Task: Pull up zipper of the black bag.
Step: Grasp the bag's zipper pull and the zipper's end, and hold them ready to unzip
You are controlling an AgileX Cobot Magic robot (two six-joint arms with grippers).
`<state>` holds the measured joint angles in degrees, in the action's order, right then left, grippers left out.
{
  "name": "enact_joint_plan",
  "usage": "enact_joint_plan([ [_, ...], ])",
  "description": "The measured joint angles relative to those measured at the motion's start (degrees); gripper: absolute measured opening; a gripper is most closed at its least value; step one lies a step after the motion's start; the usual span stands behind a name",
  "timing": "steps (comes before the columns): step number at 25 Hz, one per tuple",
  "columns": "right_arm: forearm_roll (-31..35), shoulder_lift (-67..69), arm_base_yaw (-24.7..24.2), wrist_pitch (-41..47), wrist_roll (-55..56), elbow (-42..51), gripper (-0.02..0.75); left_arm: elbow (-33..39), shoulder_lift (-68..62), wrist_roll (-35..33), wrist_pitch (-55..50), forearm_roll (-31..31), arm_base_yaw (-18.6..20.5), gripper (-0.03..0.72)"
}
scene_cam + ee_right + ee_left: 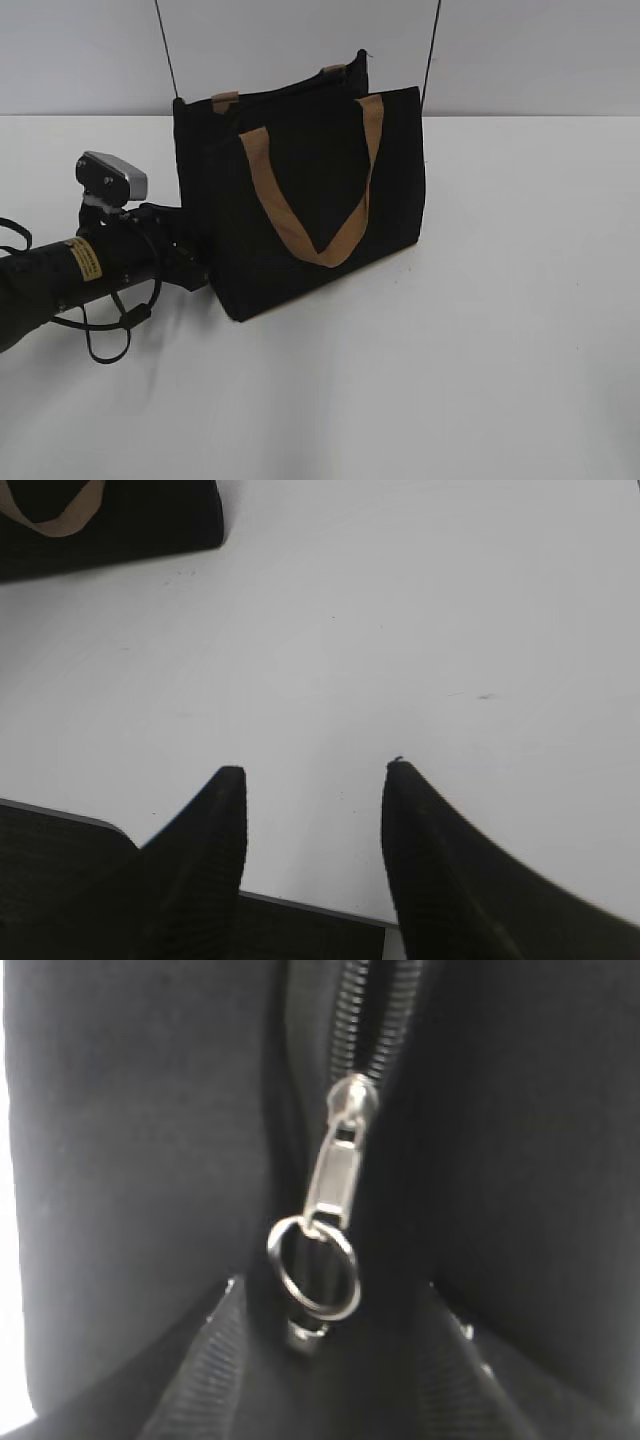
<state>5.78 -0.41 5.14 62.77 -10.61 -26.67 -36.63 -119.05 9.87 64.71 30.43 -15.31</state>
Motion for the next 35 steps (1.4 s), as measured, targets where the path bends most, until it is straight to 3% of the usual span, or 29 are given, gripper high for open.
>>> enact_joint_plan([
  [7, 0.00, 0.00, 0.00, 0.00, 0.00, 0.00, 0.343, -1.04, -2.40, 0.05, -0.44, -0.83, 0.00, 0.356],
  [15, 0.00, 0.00, 0.00, 0.00, 0.05, 0.00, 0.343, -1.04, -2.55, 0.05, 0.12, -0.97, -0.04, 0.258],
  [22, 0.00, 0.00, 0.00, 0.00, 0.05, 0.00, 0.343, -1.04, -2.55, 0.05, 0.36, -1.18, -0.06, 0.226],
  [30, 0.00, 0.00, 0.00, 0.00, 0.05, 0.00, 0.343, -1.04, -2.55, 0.05, 0.42, -1.96, -0.06, 0.025],
  [35, 0.00, 0.00, 0.00, 0.00, 0.05, 0.00, 0.343, -1.04, -2.55, 0.05, 0.18, -3.29, -0.11, 0.013],
])
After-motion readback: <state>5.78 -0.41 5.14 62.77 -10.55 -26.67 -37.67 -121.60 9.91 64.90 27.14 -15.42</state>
